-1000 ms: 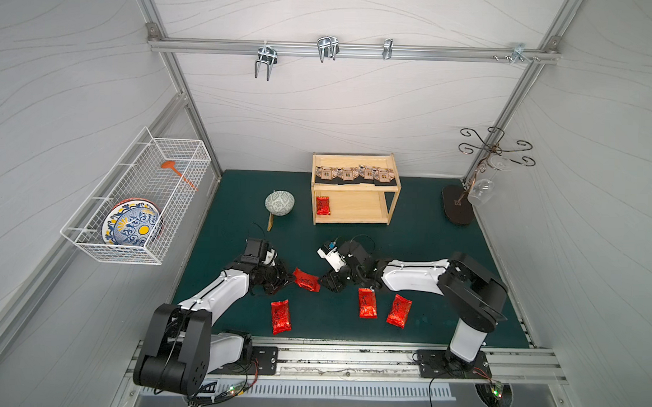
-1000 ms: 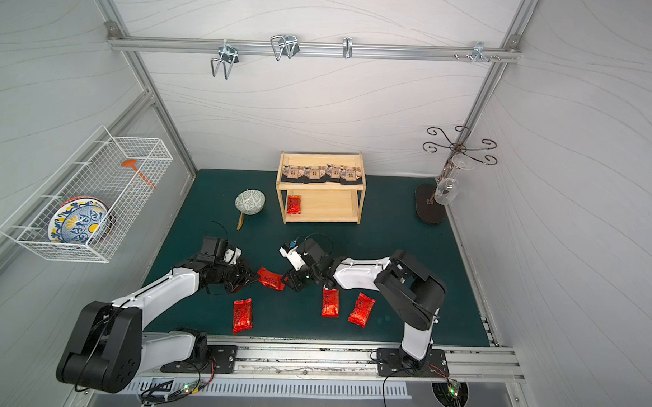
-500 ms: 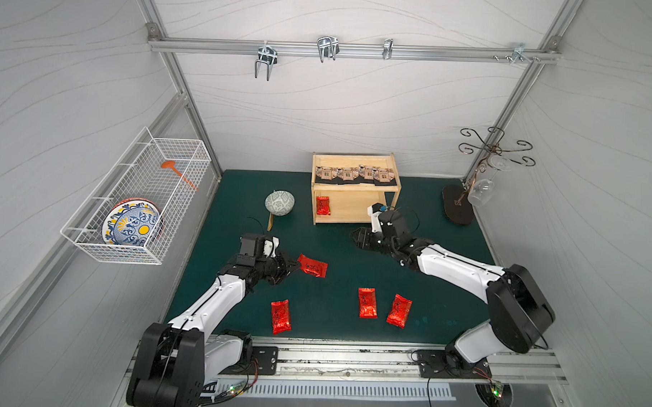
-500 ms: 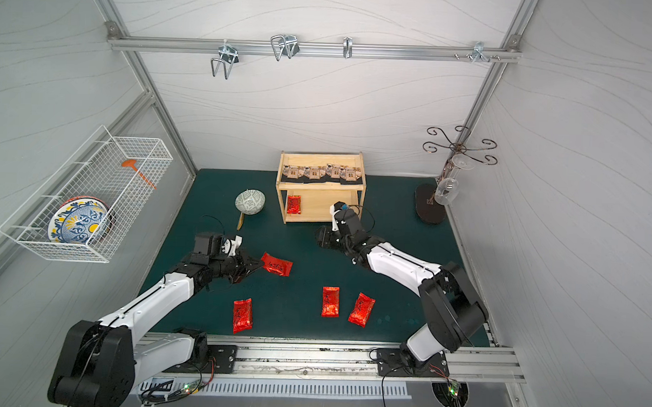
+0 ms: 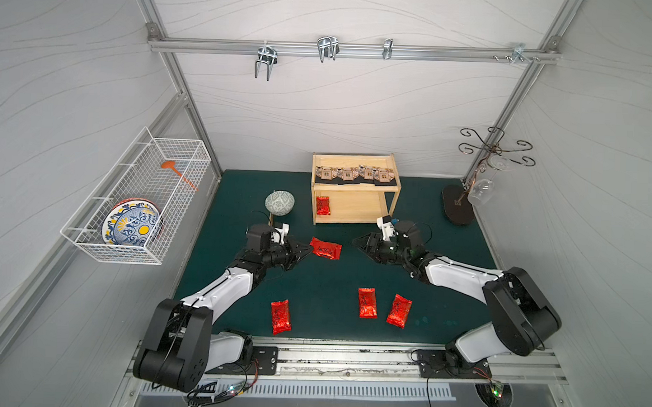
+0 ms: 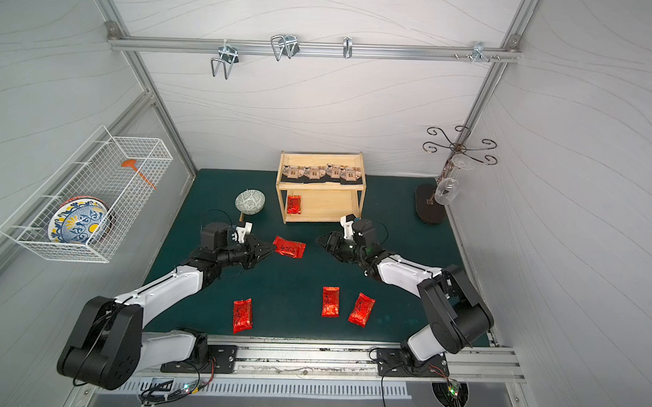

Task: Place the tea bags on the shelf by color
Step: Pick up the tea bag from the center of the board.

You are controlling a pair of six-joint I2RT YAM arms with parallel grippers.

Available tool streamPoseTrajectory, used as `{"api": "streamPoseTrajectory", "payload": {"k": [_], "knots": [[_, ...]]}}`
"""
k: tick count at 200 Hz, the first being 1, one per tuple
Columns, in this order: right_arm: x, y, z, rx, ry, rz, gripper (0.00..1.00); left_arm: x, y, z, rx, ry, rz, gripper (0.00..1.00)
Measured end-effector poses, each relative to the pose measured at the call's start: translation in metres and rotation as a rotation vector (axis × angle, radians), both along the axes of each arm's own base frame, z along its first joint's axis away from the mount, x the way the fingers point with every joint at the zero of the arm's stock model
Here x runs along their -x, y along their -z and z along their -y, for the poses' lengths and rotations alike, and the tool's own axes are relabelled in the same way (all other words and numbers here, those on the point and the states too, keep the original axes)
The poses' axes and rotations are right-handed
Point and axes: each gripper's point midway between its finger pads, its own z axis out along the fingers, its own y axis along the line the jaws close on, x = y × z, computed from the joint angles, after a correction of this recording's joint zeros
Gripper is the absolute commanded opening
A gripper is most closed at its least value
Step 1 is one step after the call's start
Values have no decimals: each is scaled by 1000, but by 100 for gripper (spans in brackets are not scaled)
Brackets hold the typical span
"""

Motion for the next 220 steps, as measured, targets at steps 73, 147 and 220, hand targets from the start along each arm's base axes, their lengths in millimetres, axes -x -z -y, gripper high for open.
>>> {"api": "streamPoseTrajectory", "payload": {"k": [73,147,220], "knots": [[-3,-15,-23,-199,-25,-94,39,-14,-33,15,110,6,84,0],[9,-22,-39,-269,-92,-124,9,-16,-35,16,117,8,93,0],[16,-12,-41,-224,-106,-156,0,-11,-25,14,68,18,62,51]]}}
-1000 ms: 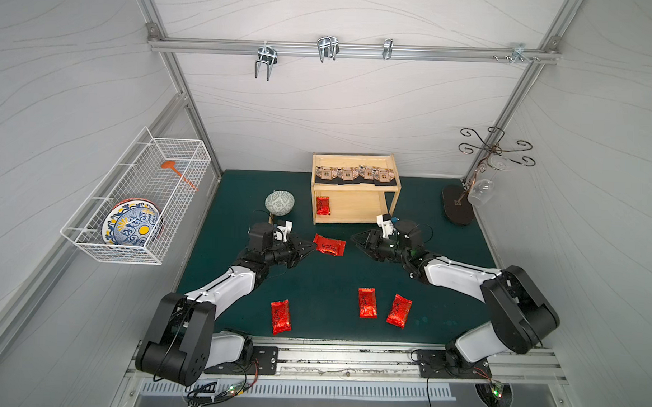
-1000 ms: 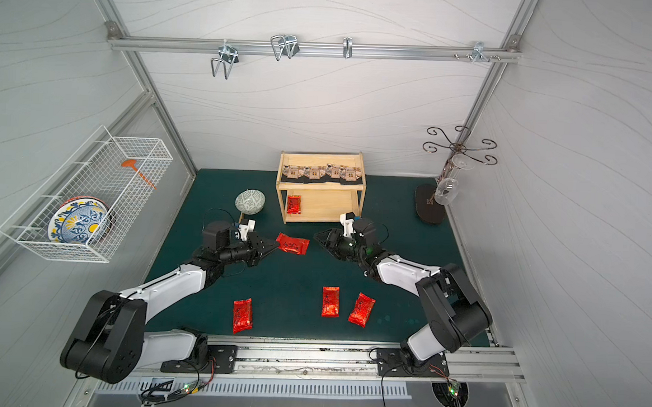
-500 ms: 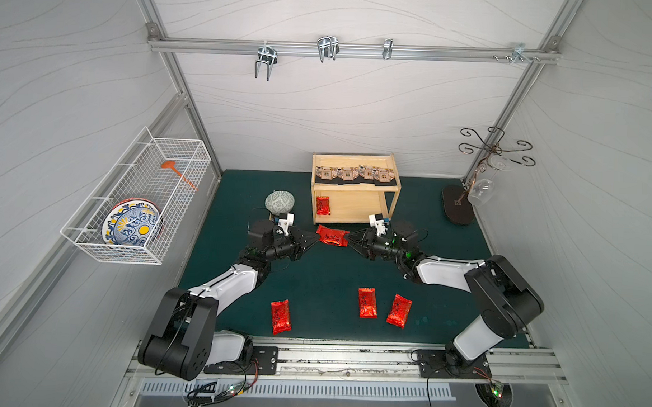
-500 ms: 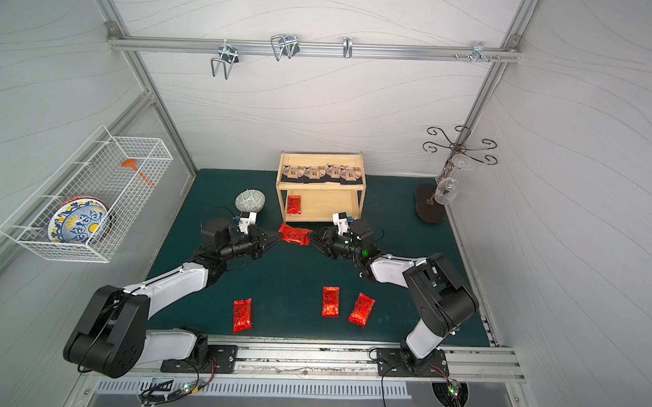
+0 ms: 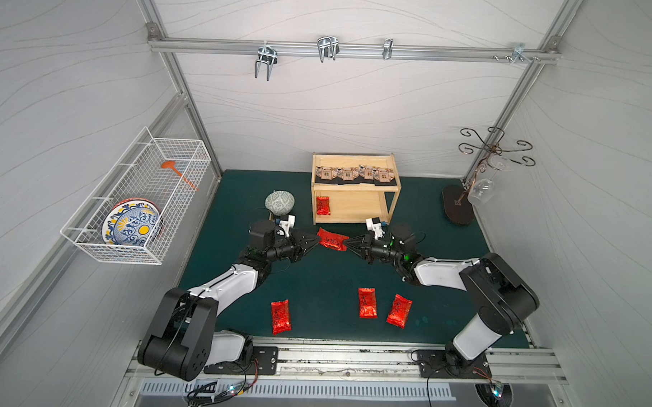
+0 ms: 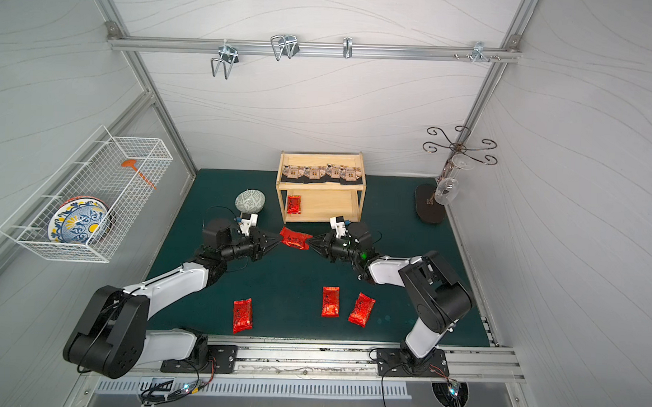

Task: Place the tea bags on the shelf by color
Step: Pick up the tea bag from the center of the board.

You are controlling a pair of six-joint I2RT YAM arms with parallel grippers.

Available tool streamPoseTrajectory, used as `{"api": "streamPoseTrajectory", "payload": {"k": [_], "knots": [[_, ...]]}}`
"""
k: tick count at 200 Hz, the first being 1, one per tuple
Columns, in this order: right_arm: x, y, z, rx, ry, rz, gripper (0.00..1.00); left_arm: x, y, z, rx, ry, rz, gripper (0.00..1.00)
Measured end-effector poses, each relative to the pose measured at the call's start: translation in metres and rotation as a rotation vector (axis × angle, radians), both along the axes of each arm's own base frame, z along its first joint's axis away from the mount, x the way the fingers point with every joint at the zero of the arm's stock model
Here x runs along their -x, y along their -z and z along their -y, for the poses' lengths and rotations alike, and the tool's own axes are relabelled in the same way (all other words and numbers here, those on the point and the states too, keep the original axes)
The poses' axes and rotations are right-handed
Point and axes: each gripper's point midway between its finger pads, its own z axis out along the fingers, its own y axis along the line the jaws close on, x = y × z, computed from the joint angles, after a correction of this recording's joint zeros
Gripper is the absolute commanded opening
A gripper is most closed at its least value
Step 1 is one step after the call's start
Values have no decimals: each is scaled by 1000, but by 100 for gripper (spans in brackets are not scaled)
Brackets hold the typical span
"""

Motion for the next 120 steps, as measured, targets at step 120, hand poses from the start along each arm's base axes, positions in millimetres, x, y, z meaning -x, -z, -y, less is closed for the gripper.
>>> {"api": "streamPoseTrajectory", "payload": {"k": [120], "knots": [[-50,-43,15,331,112,435,3,24,-15,-40,-168,-26,21,56]]}}
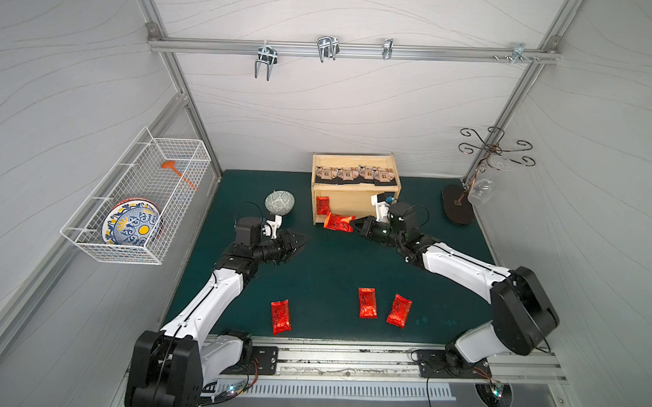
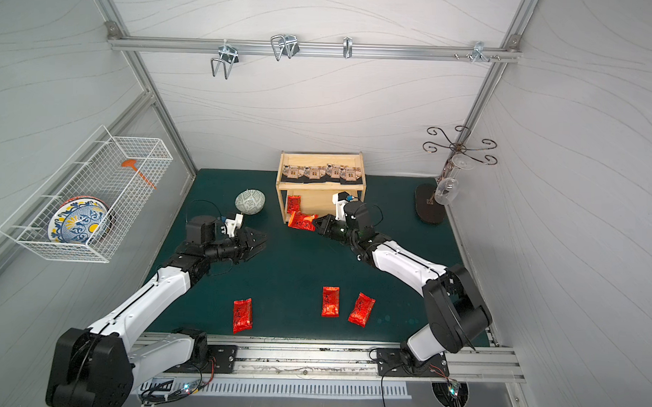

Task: Place the tea bags on the shelf by color
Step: Place the tea bag on the shelf.

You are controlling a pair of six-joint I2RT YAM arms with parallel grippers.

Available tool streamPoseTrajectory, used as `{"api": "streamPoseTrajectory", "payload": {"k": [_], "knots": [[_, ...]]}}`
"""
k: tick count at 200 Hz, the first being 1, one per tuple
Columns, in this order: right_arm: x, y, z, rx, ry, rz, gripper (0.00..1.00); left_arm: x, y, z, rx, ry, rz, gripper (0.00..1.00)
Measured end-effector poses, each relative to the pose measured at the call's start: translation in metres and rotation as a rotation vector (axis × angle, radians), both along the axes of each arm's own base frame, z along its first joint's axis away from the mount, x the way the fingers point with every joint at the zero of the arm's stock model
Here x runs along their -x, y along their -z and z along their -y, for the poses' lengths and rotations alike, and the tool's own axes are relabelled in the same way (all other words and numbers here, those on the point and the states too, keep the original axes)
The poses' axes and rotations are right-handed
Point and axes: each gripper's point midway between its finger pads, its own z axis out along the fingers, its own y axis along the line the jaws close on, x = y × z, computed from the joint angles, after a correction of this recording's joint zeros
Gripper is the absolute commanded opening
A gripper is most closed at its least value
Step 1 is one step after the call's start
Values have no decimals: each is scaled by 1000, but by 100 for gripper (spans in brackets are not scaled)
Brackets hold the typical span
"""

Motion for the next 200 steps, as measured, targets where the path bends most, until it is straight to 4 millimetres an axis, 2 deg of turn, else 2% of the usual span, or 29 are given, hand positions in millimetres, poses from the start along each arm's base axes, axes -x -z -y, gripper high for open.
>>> {"api": "streamPoseTrajectory", "payload": {"k": [40,58,72,90,124,141,200], "knots": [[1,25,-7,89,-40,55,6,9,-3,-3,-19,10,6,54],[-3,29,-6,120,-30,85,0,11,-4,-4,-22,13,10,54],[-8,31,-4,126,7,87,0,13,-5,-4,-24,13,12,54],[-20,37,3,107,110,70,0,15,-6,-5,-25,15,15,53],[-35,69,26,82,405,-17,0,20,-9,-7,-35,17,30,53],[-42,78,33,67,532,-49,0,23,-10,-7,-42,19,37,52],[-86,84,26,-79,802,-116,0,29,-8,-6,-60,34,34,49]]}}
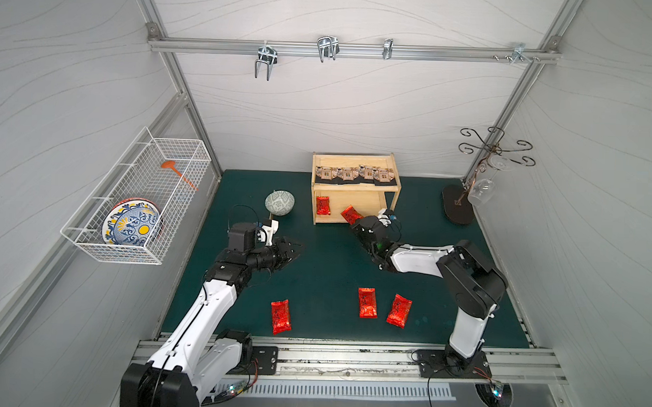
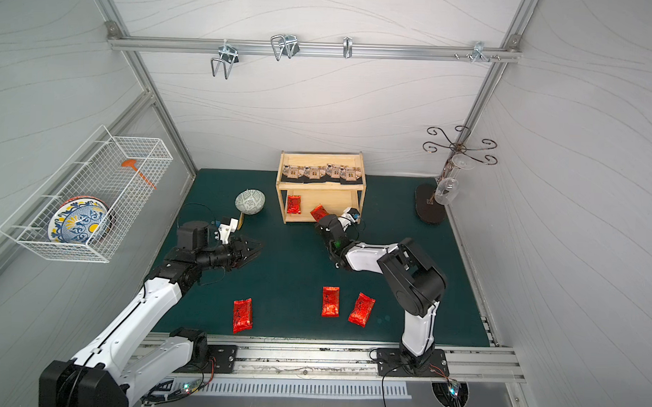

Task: Place the tea bags on the shelf by color
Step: Place the tea bag on the shelf.

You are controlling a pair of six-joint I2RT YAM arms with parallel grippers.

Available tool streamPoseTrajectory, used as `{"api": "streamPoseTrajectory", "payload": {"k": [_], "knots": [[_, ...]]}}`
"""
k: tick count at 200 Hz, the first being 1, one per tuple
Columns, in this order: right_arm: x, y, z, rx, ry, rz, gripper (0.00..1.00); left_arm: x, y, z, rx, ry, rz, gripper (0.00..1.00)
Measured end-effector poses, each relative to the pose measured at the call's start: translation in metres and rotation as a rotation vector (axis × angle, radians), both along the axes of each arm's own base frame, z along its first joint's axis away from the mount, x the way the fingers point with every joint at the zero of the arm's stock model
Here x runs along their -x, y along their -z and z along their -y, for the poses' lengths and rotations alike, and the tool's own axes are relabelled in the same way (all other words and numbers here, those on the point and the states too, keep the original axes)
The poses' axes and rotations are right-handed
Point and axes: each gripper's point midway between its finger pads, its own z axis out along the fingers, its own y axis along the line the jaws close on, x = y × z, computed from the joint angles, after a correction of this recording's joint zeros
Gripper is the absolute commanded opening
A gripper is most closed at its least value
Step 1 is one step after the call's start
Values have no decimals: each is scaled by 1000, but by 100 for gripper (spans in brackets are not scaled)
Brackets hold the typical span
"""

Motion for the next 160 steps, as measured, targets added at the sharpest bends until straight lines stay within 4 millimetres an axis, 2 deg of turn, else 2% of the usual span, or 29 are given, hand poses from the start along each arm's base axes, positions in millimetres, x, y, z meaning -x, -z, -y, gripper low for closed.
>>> {"api": "streamPoseTrajectory", "payload": {"k": [47,96,160], "knots": [[-32,10,-18,-74,91,15,0,9,-1,4,-19,22,8,49],[-48,16,-35,-131,113,19,0,9,-1,2,-32,13,15,49],[-64,38,-51,-177,133,-8,2,11,3,1,-41,14,4,49]]}}
